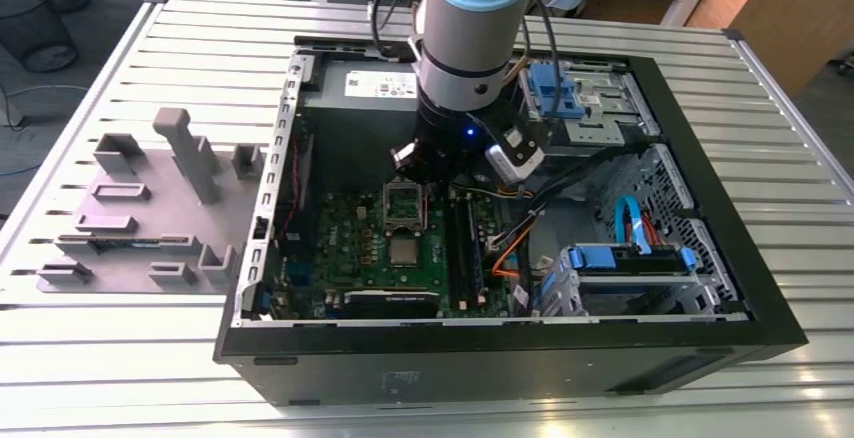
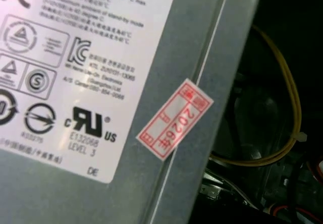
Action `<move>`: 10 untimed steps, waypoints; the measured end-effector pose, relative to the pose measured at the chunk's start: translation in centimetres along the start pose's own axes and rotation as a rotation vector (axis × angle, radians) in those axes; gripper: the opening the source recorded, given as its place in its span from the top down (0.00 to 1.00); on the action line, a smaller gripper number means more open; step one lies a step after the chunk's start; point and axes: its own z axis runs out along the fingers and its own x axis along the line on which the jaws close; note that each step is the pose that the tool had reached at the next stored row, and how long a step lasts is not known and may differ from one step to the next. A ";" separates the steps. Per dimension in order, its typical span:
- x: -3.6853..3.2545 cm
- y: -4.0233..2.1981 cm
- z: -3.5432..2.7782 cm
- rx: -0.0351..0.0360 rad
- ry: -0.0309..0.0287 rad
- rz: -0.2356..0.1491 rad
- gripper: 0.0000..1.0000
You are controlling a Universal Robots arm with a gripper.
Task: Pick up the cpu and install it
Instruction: 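Close the cpu cover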
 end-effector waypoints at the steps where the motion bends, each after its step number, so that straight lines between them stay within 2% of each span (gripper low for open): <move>1: 0.00 0.00 0.00 0.0000 0.0000 0.000 0.89; 10: 0.15 0.06 0.00 0.0000 0.0000 0.000 0.89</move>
